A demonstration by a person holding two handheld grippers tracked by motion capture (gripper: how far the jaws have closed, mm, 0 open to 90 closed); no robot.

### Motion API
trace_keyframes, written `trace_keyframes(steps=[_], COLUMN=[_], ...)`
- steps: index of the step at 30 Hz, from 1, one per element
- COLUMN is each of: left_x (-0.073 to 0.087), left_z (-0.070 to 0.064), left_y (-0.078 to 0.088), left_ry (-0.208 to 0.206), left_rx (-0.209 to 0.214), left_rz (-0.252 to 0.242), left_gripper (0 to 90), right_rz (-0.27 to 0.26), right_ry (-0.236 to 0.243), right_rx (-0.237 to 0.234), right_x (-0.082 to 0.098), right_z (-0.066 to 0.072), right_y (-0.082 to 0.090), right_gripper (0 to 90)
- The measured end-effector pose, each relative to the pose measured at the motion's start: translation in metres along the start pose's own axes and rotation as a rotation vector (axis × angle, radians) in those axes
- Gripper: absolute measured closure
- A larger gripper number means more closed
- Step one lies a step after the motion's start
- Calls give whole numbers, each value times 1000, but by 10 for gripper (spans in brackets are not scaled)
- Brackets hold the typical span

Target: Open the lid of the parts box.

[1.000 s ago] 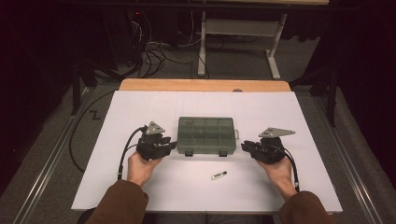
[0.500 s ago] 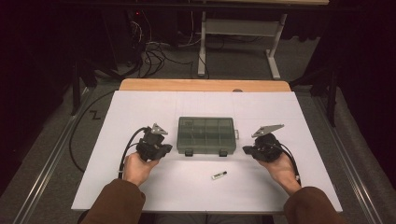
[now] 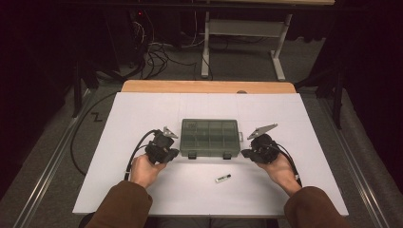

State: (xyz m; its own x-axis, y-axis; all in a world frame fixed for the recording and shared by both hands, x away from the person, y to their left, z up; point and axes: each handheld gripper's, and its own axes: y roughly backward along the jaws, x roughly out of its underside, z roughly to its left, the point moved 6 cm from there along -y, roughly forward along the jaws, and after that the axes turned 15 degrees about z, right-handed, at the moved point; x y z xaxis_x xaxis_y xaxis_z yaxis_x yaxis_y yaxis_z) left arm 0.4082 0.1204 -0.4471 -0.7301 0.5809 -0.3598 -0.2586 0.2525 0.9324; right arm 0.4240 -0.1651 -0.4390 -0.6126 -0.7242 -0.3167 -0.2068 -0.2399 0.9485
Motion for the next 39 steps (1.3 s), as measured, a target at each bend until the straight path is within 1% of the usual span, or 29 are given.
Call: trace_keyframes(steps=[4, 10, 14, 18, 20, 21, 24, 25, 26, 28, 29, 30, 33, 34, 35, 39], left_x=[0, 0, 1, 1, 1, 0, -1, -3, -4, -7, -7, -10, -15, -15, -18, -22], left_z=[1, 0, 0, -1, -2, -2, -4, -5, -5, -5, -5, -5, -6, -6, -7, -9], left_y=[-1, -1, 2, 6, 6, 6, 5, 5, 6, 7, 7, 8, 12, 12, 13, 14], left_ry=[-1, -2, 1, -10, -8, -6, -8, -7, -6, 1, 1, 2, 2, 2, 2, -8], left_rx=[-5, -11, -5, -18, -12, -9, -10, -13, -19, -37, -37, -60, -79, -79, -84, -94], left_rz=[2, 0, -15, -28, -32, -31, -33, -39, -40, -50, -50, -54, -70, -70, -82, -87], left_gripper=[887, 876, 850, 827, 812, 805, 791, 770, 758, 703, 687, 661, 586, 564, 545, 486], right_rz=[11, 4, -20, -42, -62, -67, -76, -85, -88, -96, -98, -103, -110, -116, -121, -133], right_ry=[-4, -3, -4, -15, -17, -22, -15, -24, -21, -26, -29, -30, -36, -35, -37, -49], right_rx=[-2, -7, -5, -12, -18, -18, -15, -16, -16, -21, -24, -23, -22, -20, -22, -23], right_x=[0, -1, -1, 0, -1, -2, -2, -3, -3, -3, -3, -4, -4, -5, -5, -6], right_z=[1, 2, 2, 2, 2, 3, 3, 3, 3, 2, 2, 2, 2, 1, 1, 1], right_y=[-2, -4, -3, 0, 2, 4, 5, 7, 8, 9, 10, 11, 12, 13, 14, 15], right_gripper=[900, 900, 900, 900, 900, 900, 900, 898, 897, 896, 895, 893, 887, 884, 882, 874])
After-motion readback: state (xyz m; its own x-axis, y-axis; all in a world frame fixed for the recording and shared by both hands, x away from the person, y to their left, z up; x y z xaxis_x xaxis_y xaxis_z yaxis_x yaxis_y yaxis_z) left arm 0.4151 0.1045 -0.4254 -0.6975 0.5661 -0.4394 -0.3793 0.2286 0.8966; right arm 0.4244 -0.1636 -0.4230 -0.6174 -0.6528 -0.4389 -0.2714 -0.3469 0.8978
